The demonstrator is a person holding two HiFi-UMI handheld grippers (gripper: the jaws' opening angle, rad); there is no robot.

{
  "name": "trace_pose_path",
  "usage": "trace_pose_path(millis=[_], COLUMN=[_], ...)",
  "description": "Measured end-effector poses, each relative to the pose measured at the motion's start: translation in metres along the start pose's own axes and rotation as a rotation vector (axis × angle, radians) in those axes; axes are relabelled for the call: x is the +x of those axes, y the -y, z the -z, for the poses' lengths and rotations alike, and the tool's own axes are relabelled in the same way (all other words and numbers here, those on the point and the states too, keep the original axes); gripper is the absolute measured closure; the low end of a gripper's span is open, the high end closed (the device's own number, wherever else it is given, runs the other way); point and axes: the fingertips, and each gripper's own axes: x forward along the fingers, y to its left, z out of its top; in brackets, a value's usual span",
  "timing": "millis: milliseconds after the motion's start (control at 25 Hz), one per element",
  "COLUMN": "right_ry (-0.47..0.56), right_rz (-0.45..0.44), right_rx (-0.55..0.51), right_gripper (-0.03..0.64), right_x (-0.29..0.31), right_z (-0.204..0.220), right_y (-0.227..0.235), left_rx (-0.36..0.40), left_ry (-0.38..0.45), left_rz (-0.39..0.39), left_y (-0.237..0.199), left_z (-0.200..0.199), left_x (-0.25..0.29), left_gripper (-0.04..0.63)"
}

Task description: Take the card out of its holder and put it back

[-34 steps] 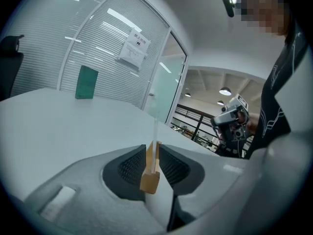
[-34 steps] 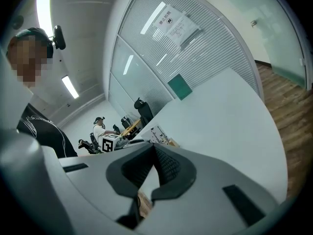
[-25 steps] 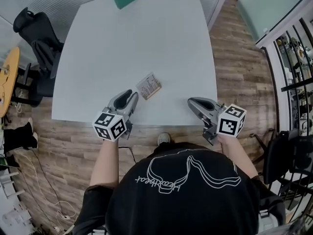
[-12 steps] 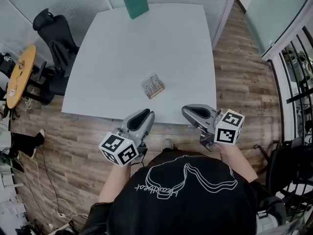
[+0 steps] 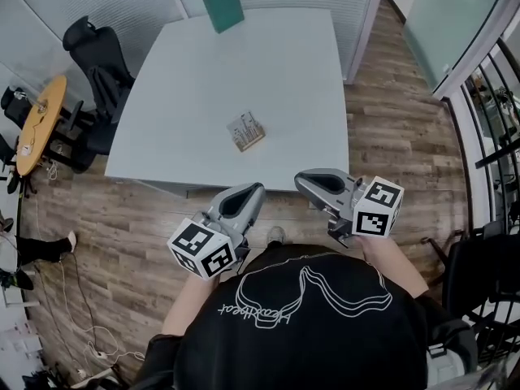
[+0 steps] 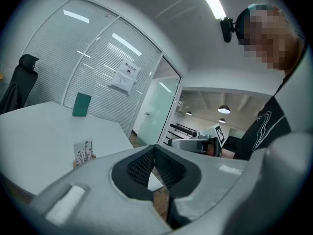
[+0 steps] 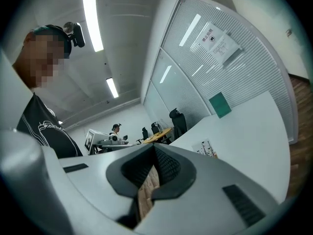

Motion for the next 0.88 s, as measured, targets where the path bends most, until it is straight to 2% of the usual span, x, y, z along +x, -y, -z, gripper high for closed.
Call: trace_pose_path(millis=[200, 720, 880], right_ry=[-0.012, -0.015, -0.022], right_rz=[-0.008, -0.03, -0.01], right_rx=[-0.036, -0.076, -0.088], right_gripper=[0.607, 0.607, 0.607], right_x=[-0.003, -0.029, -0.037], right_z=[-0.004, -0.002, 0.0], right_y=[-0.009, -0.039, -0.039], left_rx=[0.04, 0.066, 0.07], left_ry=[-0.001, 0.029, 0.032], left_rz=[0.017, 0.001, 0.001], left_y=[0.016, 0.055, 0.062], left_z=[-0.004, -0.008, -0.006], left_x=[0.001, -0.009, -0.009], left_gripper=[0.581, 0.583, 0.581])
